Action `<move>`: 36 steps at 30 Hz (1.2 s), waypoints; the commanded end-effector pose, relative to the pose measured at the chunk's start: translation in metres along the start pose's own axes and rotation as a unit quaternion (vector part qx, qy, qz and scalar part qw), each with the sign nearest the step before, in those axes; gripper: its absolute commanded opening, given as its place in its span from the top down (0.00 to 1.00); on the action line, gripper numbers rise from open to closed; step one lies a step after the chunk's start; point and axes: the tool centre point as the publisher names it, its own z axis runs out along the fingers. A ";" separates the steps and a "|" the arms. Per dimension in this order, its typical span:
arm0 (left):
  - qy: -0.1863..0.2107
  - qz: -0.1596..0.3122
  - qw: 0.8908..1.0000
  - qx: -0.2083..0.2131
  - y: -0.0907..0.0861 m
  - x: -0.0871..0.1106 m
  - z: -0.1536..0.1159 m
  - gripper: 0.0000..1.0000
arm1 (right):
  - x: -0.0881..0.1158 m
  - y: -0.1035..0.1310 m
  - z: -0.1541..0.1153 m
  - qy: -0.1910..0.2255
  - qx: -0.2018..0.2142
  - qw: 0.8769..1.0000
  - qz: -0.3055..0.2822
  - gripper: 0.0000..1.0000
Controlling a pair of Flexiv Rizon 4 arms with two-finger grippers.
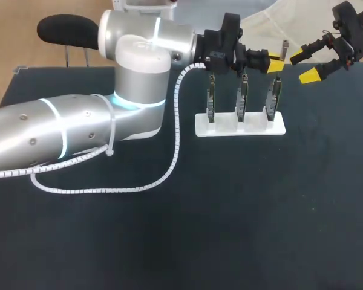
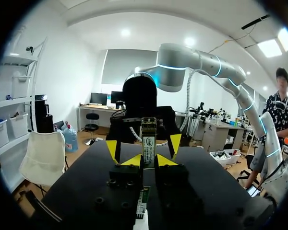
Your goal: Pick up the optical module with the left hand, and insert it into the network port with the right hand.
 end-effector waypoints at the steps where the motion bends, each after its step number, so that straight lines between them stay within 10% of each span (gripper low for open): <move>1: 0.001 -0.003 1.000 0.003 0.005 0.000 0.003 1.00 | 0.000 0.002 0.000 0.000 0.002 1.000 -0.001 0.00; 36: 0.009 -0.010 1.000 -0.020 0.012 0.002 -0.001 1.00 | 0.000 0.002 0.000 0.000 0.002 1.000 -0.001 0.00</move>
